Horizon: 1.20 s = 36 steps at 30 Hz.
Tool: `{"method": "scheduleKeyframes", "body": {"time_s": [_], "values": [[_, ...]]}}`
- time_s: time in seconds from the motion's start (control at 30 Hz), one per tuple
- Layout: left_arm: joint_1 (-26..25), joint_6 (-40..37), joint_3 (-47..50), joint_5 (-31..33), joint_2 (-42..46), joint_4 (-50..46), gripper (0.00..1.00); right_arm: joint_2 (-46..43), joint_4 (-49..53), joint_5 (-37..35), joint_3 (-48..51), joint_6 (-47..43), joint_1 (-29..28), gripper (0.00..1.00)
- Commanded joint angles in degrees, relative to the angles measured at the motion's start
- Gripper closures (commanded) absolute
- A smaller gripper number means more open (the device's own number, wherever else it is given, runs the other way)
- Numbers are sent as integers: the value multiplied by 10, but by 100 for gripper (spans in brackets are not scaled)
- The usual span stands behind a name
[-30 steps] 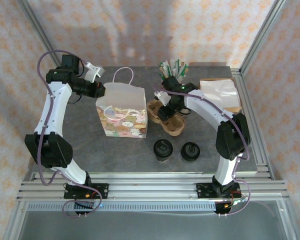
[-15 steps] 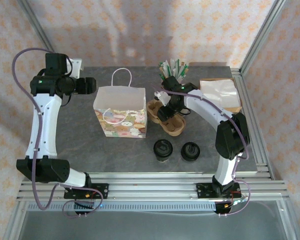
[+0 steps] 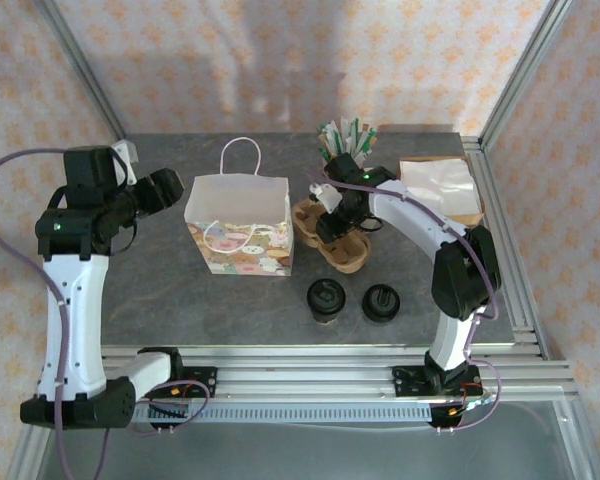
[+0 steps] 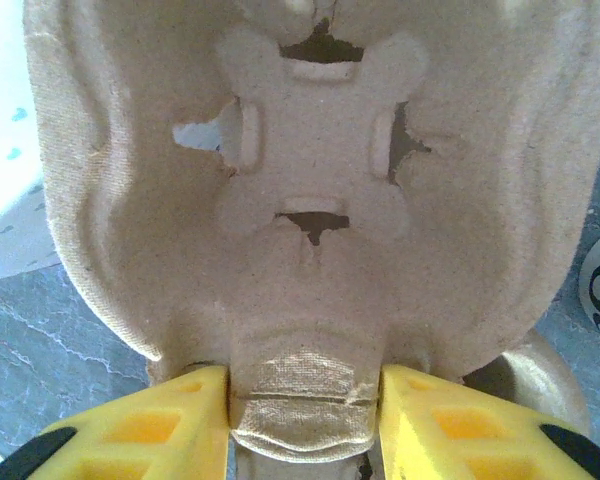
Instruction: Pack the takeout coffee
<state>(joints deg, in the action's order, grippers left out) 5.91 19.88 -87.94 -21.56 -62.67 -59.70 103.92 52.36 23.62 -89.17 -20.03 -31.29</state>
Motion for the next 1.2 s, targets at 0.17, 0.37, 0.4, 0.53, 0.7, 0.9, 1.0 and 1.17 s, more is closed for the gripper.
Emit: {"method": "scheduleKeyframes", "body": {"time_s": [0.17,0.37,0.4,0.53,0.7,0.9,1.0,1.17], "values": [[-81,127,43,-1,49,-18,4,-76,8,-19,5,26,3,61],[-151,258,118,58,99,14,0,-108,23,-48,0,39,3,63],[-153,281,128,76,112,16,0,-113,25,-51,0,41,3,63],[-154,346,174,100,169,70,0,-125,37,-56,-2,45,3,63],[-154,397,212,61,174,122,7,-154,52,-74,-12,50,0,63],[-180,414,212,82,147,129,15,-195,67,-90,-35,59,-8,63],[-191,418,225,96,131,147,21,-209,76,-104,-48,60,-19,63],[-192,428,241,87,89,176,31,-220,95,-126,-75,57,-45,64]]}}
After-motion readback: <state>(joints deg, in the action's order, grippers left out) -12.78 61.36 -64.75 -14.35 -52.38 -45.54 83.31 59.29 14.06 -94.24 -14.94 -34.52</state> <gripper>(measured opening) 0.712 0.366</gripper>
